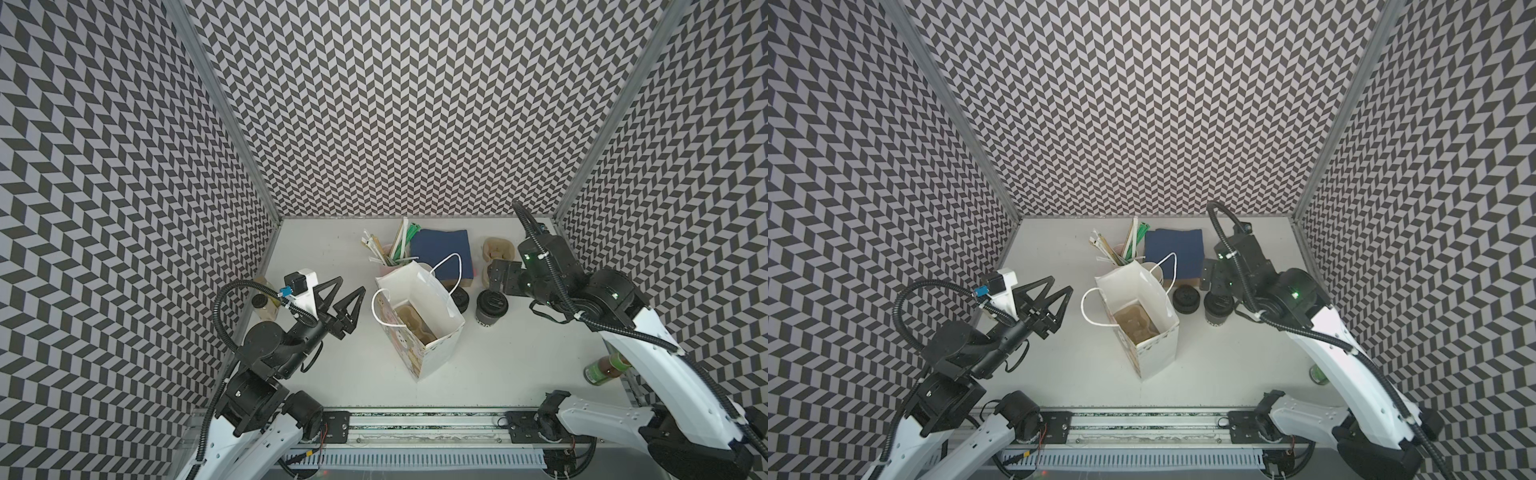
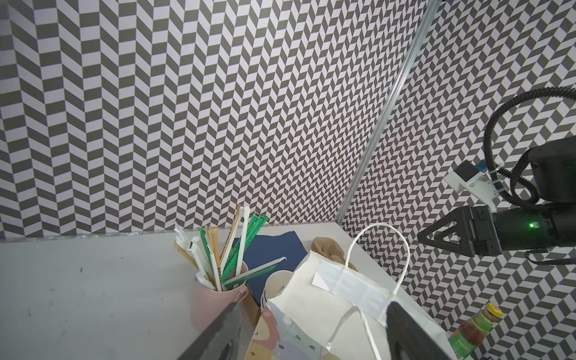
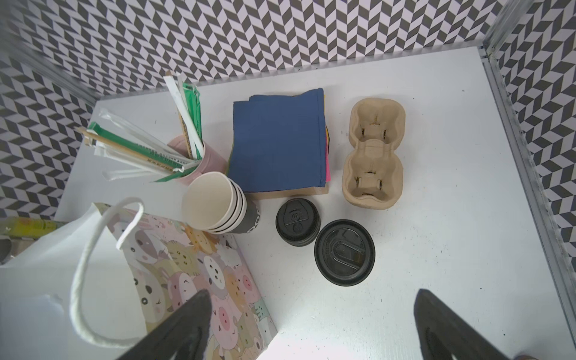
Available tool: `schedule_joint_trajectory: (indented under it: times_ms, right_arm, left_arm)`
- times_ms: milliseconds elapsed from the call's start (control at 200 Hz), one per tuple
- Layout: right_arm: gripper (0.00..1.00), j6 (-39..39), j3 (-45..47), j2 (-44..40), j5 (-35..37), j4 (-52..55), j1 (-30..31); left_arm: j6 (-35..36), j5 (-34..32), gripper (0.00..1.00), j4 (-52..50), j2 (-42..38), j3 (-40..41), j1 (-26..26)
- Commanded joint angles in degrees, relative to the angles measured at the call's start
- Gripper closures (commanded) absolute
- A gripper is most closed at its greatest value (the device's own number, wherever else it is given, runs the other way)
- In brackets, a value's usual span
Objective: Pack a coffee takeout order
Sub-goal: Pick up the coffee cup at the middle-right of the table.
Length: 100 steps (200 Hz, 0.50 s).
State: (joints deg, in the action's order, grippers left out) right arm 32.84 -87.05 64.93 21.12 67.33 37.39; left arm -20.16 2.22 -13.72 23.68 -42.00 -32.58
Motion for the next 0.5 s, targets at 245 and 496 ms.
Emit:
schedule_joint_trajectory:
  times_ms: [245, 496]
  right_arm:
    - [0.01, -1.43, 4.32, -4.97, -2.27, -8.54, -1.42]
    - [0.01, -1.80, 13.01, -0.33, -9.70, -10.16, -8.85]
  left_arm:
    - [1.09, -2.96, 0.26, -0.57, -0.22, 0.95, 0.32]
    - [1.18, -4.23, 0.26, -1.01, -1.30, 1.30, 0.32]
